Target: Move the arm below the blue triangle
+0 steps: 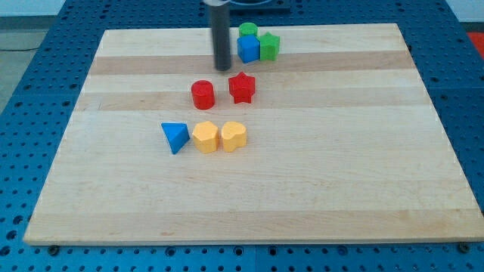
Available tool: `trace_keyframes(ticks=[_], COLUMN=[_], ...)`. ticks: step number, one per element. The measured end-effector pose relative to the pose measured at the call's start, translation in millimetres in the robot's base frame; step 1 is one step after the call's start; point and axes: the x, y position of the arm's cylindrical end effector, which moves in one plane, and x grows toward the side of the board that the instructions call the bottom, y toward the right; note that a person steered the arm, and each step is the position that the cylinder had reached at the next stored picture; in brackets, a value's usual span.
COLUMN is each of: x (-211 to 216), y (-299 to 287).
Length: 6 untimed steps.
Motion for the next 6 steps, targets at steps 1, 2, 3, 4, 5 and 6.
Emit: trace_keyframes(ticks=[1, 2, 3, 4, 5, 6], x=[38, 99, 166, 217, 212, 192], y=[-66, -115, -121, -95, -28, -22])
